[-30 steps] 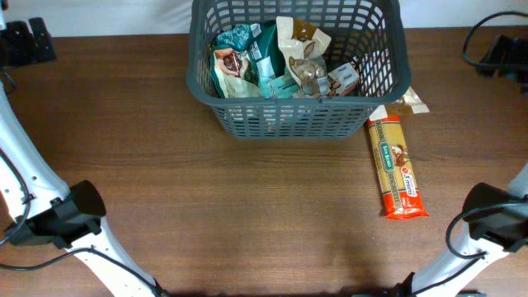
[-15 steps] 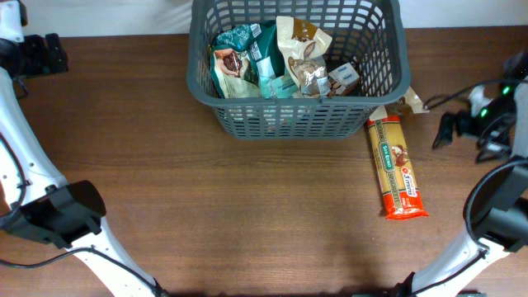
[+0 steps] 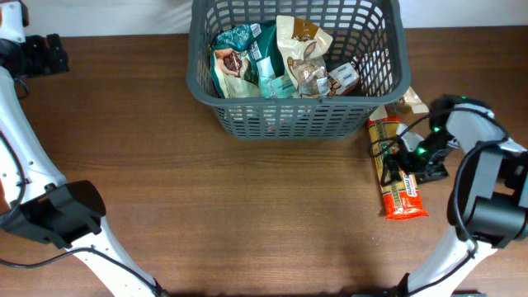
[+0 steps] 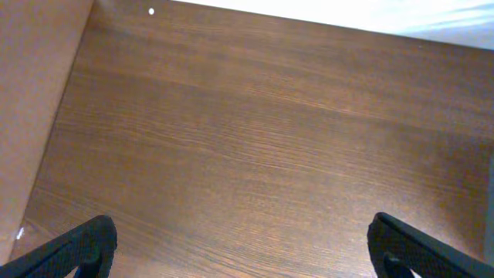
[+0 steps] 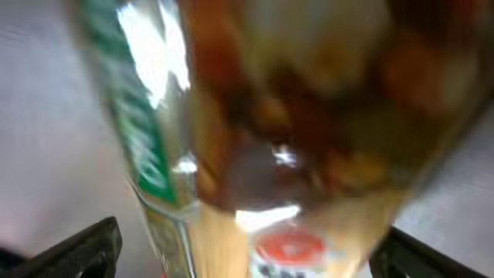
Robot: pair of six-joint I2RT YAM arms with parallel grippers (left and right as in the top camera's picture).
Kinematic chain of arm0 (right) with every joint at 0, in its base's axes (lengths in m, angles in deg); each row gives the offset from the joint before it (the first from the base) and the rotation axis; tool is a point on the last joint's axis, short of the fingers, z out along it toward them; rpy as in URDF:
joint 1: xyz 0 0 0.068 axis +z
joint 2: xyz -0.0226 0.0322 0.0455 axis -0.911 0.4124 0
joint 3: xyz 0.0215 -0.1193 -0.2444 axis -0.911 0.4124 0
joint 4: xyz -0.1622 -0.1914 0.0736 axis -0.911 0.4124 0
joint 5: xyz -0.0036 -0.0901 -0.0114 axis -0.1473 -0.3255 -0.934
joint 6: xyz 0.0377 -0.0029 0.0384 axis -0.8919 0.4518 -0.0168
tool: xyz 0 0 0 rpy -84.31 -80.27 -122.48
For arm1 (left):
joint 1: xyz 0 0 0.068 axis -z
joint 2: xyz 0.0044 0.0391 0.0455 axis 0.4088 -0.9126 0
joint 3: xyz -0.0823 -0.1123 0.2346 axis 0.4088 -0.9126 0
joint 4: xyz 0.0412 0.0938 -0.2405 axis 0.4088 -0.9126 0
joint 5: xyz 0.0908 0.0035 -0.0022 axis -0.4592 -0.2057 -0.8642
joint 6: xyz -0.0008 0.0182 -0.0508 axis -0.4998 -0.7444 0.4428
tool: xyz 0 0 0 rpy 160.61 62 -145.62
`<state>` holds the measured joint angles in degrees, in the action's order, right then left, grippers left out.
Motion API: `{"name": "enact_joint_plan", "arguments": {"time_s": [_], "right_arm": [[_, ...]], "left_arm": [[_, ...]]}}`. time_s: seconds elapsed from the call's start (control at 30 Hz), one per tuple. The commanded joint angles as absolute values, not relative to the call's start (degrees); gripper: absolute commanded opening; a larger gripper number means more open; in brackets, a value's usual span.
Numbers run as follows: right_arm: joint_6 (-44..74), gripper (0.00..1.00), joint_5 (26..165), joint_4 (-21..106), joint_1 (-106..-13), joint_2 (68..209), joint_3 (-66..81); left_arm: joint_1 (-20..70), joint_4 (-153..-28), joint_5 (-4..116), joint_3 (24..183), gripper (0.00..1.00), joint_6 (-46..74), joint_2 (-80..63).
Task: Pack container
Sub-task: 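Lower the right gripper and grasp the San Remo spaghetti pack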
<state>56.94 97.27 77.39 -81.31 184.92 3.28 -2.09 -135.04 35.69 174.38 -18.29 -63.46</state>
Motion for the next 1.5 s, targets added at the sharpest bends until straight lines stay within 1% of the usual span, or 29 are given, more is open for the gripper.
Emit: {"name": "enact_joint_plan", "arguments": {"time_s": [0.0,0.27,0.5,0.73,1.0,1.3,1.33,1.47], "right_arm": [[60.5,0.99,96.7,72.7,-79.5,186.5,5.7],[59.8,0.99,95.9,69.5,-79.2,186.5,5.7],[53.9,0.99,95.9,66.2,-79.2,186.5,5.7],[51.0,0.99,96.0,65.2,-79.2,186.5,5.7],[51.0,0.99,103.3,65.1,-79.1,186.5,5.7],[51.2,0.99,104.7,65.2,-79.1,186.5,5.7],[52.0,1.0,104.7,65.2,-79.1,186.5,5.7],[59.1,0.98,104.7,67.3,-79.2,186.5,5.7]], "left_arm": [[-2.3,-134.9,36.1,174.2,0.99,-19.3,-63.9],[-2.3,-135.1,36.1,174.2,0.99,-19.2,-63.9],[-2.3,-135.1,36.1,174.2,0.99,-19.2,-63.9],[-2.3,-135.1,36.1,174.2,0.99,-19.2,-63.9],[-2.3,-135.2,36.1,174.2,0.99,-19.2,-63.9],[-2.3,-135.1,36.1,174.2,0.99,-19.2,-63.9],[-2.3,-135.1,36.1,174.2,0.99,-19.2,-63.9],[-2.3,-135.1,36.1,174.2,0.99,-19.2,-63.9]]}}
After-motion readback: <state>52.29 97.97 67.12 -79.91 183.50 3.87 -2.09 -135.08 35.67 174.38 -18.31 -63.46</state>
